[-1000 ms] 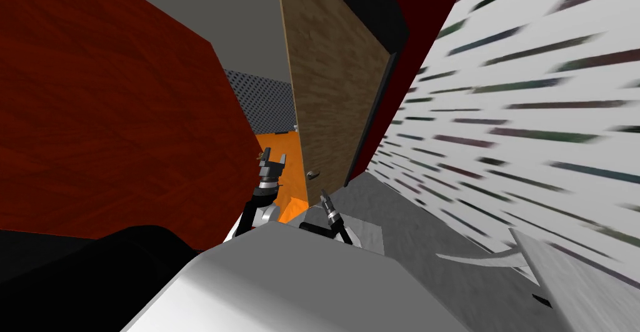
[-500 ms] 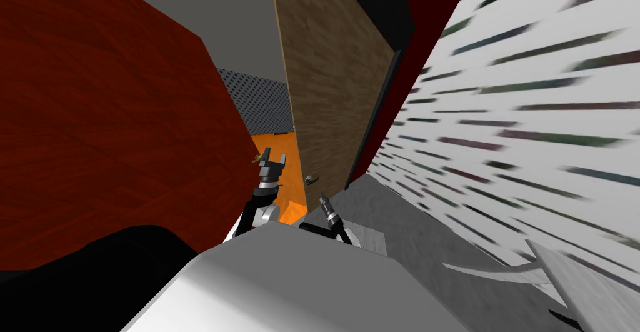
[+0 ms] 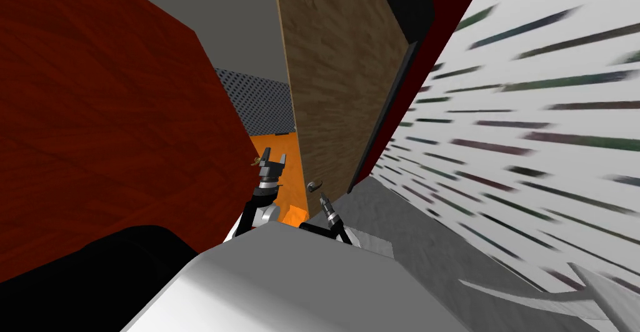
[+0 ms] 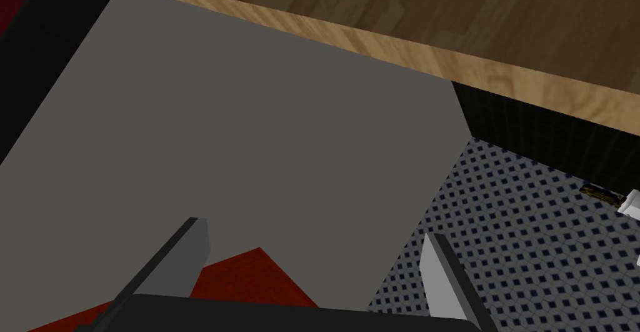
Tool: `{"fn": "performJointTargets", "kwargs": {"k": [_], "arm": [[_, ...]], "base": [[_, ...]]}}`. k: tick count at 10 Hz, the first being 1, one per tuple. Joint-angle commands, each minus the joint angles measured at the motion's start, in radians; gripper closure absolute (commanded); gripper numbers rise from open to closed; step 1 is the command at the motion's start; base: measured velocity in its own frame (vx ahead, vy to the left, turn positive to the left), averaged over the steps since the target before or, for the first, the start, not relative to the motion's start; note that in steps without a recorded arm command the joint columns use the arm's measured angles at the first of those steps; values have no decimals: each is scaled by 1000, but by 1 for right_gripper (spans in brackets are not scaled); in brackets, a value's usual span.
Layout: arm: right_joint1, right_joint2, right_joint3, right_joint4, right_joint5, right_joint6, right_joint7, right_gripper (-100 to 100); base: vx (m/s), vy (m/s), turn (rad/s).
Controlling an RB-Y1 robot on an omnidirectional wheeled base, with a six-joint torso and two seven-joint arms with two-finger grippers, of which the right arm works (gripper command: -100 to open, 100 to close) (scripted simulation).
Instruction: Push the door open
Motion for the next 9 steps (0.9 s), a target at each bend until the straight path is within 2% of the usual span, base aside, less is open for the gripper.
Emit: {"fn": "performJointTargets", "kwargs": {"k": [1, 4, 5, 6, 9], "arm": [[0, 3, -4, 6, 0, -4, 3, -100], [1, 12, -13, 21, 0, -11, 9, -100], [1, 11, -12, 17, 0, -9, 8, -100], [1, 11, -12, 17, 0, -9, 8, 100], [1, 11, -12, 17, 0, -9, 8, 100]], "base": [[159, 144, 30], [161, 149, 33], [69, 69, -4], [-9, -8, 0], [-10, -13, 12]]}}
